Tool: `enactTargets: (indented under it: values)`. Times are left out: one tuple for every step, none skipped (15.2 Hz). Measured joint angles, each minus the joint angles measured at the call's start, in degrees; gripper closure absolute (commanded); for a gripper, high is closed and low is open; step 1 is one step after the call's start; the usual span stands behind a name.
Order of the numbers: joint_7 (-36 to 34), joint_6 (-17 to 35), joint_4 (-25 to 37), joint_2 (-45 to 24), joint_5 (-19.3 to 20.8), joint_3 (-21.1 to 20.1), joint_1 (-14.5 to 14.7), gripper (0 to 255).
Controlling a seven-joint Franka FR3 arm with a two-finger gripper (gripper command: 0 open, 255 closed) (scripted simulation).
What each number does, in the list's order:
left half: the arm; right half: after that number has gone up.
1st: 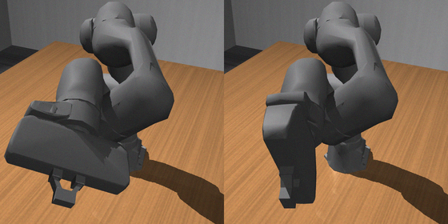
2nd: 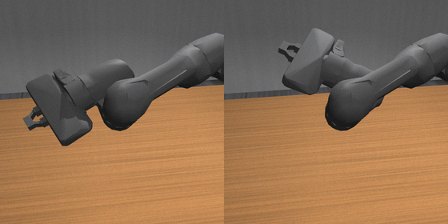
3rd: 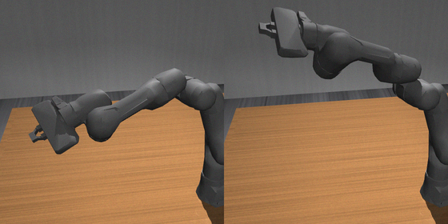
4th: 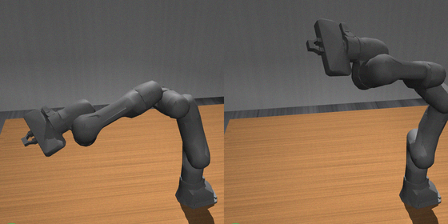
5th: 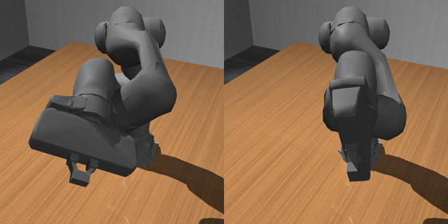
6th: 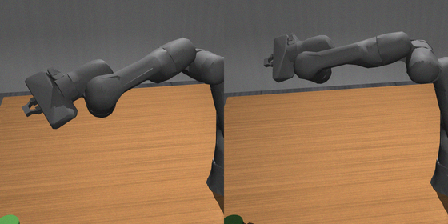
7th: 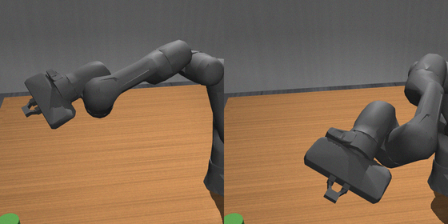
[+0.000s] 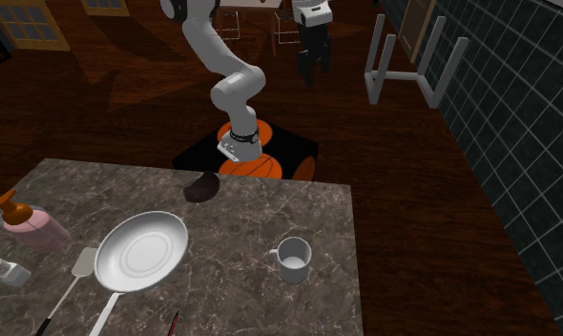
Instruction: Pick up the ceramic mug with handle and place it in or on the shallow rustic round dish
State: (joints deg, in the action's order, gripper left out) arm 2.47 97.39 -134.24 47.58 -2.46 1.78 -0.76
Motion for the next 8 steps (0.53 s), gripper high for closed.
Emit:
enactTargets:
  values:
    - [0.0, 0.0, 0.0, 0.0, 0.0, 0.0, 0.0, 0]
    - [0.4, 0.3, -0.1, -0.3, 0.3, 0.4, -0.2, 0]
    - [1.1, 1.1, -0.3, -1.3, 0.7, 1.0, -0.4, 0]
    - [1.9, 2.0, -0.3, -2.4, 1.3, 1.7, -0.7, 0]
    - [2.8, 3.0, -0.7, -3.2, 1.8, 2.5, -1.0, 0]
    - [3.6, 4.3, -0.6, -5.0, 2.3, 3.3, -1.2, 0]
    - [4.6, 5.1, -0.3, -6.4, 2.9, 4.2, -1.6, 0]
    - [5.4, 6.5, -0.5, -8.0, 3.4, 5.0, -1.8, 0]
